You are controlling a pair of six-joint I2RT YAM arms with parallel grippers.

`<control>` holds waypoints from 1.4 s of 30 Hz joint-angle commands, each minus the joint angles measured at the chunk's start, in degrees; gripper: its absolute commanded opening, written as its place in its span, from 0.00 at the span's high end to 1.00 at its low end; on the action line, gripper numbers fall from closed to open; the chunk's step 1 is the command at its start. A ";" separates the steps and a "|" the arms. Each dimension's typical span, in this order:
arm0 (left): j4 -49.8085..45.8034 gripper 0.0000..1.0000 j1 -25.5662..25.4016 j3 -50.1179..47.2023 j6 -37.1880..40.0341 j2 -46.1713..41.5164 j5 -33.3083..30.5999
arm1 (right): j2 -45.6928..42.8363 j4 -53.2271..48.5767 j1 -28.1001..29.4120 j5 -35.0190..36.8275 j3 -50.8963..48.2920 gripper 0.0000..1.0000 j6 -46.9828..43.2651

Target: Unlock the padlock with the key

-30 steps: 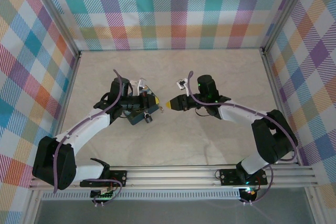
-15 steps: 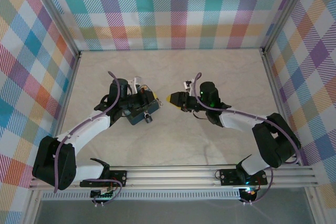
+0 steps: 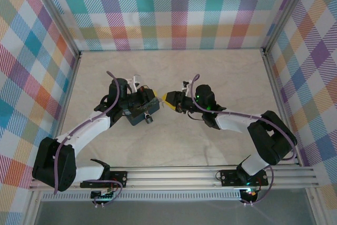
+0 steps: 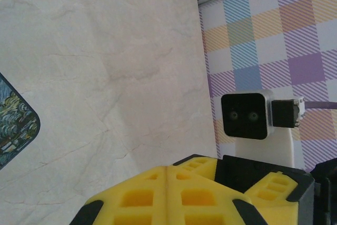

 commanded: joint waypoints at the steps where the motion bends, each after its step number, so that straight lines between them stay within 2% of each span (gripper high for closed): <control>1: 1.12 1.00 0.29 -0.32 -0.57 -1.83 0.46 | 0.37 1.91 0.43 2.43 0.06 0.52 -0.20; 8: 0.37 1.00 0.29 -0.76 -0.50 -2.64 0.00 | 3.39 10.02 0.86 1.21 -0.38 0.53 1.66; 16: -0.46 1.00 0.29 -0.82 -0.45 -3.24 -0.04 | 5.68 13.34 2.09 -0.02 1.13 0.58 1.84; 24: -0.02 1.00 0.38 -1.24 -1.06 -3.45 -0.43 | 5.43 15.30 2.53 0.13 0.15 0.67 2.70; 32: 0.89 1.00 0.38 -1.32 -1.79 -3.45 0.61 | 5.40 18.43 2.52 -0.47 -0.45 0.81 2.80; 42: 2.25 1.00 0.46 -2.09 -3.47 -4.20 -0.24 | 5.93 21.26 2.72 -1.78 -0.86 0.82 4.51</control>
